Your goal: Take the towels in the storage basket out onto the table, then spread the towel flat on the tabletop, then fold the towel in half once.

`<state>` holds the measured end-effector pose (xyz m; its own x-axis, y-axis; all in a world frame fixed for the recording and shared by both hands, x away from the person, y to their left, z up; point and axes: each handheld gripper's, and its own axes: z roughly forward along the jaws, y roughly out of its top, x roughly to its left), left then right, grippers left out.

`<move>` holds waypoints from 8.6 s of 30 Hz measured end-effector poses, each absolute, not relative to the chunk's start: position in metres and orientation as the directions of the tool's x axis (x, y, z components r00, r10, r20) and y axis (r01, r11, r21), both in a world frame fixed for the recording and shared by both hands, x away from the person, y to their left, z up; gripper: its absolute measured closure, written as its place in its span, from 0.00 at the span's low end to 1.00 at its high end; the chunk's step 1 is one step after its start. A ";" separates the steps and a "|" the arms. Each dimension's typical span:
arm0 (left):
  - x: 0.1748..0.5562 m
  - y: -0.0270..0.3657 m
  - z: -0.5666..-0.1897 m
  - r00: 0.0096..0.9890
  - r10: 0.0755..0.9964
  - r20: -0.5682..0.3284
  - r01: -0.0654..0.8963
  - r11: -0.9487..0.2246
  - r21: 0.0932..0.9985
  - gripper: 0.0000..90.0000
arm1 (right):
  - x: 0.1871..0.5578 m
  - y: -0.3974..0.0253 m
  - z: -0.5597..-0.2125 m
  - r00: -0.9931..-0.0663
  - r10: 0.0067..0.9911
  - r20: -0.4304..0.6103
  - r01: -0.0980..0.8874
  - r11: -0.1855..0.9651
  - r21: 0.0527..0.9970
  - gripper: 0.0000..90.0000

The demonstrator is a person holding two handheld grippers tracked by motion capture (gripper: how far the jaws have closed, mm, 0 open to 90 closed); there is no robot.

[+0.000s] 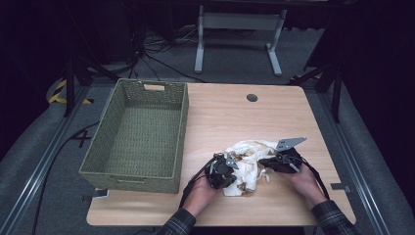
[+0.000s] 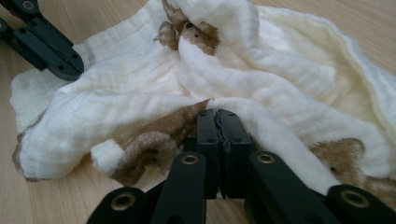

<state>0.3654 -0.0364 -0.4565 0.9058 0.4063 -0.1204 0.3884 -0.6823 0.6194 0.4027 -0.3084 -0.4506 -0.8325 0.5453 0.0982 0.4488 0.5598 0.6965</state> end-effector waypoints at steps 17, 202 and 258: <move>0.367 -0.034 -0.458 0.903 0.407 -0.138 0.396 -0.665 0.633 1.00 | 0.352 -0.355 -0.444 -0.799 0.579 0.161 0.497 0.487 0.718 0.83; 0.517 -0.032 -0.428 0.672 0.735 -0.092 0.559 -0.423 0.713 0.98 | 0.474 -0.417 -0.429 -0.677 0.736 0.012 0.492 0.440 0.751 0.91; 0.513 -0.023 -0.416 0.635 0.769 -0.068 0.555 -0.392 0.734 0.97 | 0.486 -0.430 -0.421 -0.635 0.771 0.046 0.501 0.366 0.784 0.98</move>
